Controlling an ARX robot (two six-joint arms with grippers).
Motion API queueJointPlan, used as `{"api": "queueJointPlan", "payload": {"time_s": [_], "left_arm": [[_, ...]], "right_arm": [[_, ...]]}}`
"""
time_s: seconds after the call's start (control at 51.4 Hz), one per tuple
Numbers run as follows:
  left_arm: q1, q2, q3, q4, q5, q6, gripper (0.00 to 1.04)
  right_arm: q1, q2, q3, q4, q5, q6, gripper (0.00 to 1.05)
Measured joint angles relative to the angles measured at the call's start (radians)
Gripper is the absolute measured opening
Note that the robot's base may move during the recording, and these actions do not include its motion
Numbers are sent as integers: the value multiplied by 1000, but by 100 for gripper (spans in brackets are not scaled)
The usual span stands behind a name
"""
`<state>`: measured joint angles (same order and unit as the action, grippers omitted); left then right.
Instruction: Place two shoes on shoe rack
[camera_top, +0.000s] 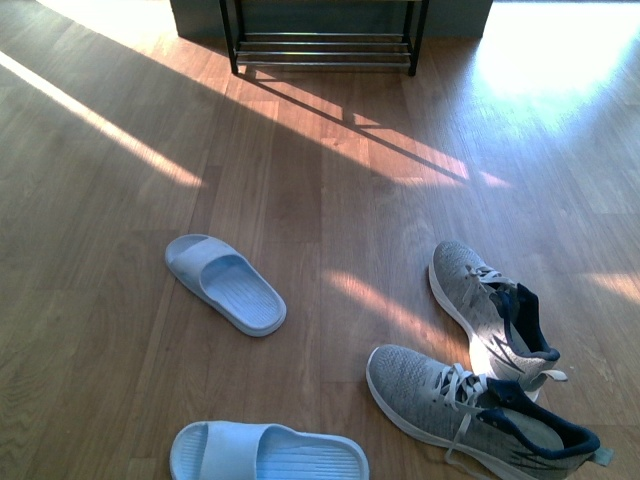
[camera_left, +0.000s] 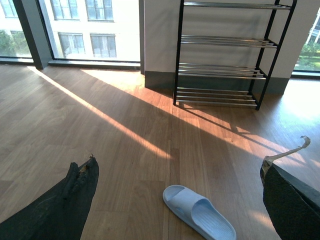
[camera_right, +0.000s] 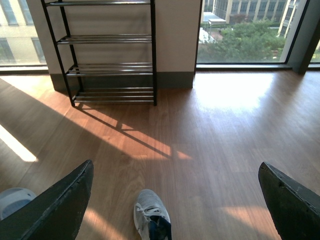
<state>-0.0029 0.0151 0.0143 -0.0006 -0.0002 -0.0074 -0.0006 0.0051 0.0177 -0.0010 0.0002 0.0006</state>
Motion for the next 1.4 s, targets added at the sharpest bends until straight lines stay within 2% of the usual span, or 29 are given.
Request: {"api": "queueJointPlan", "payload": {"time_s": [0.175,0.195,0.234,0.273,0.331,0.545,0.759,1.149,1.402], "left_arm": [[0,0,0,0,0,0,95],[0,0,0,0,0,0,95],[0,0,0,0,0,0,95],[0,0,0,0,0,0,95],[0,0,0,0,0,0,95],[0,0,0,0,0,0,95],[0,0,0,0,0,0,95],[0,0,0,0,0,0,95],[0,0,0,0,0,0,95]], "right_arm": [[-1,0,0,0,-7,3,96],[-13,9,2,1,-57,20,96],[-73,76,7,50,-259,80,96],[-78,173,16,122,-349,97,96],[-68,377,46,257,-410,94,96],[-59,1154,209,642,-379,21,96],[-60,1756,386,801,-316,-48,96],[-117,2449,733,828,-217,-174,96],[-145,2627,880,753,-210,-185,96]]}}
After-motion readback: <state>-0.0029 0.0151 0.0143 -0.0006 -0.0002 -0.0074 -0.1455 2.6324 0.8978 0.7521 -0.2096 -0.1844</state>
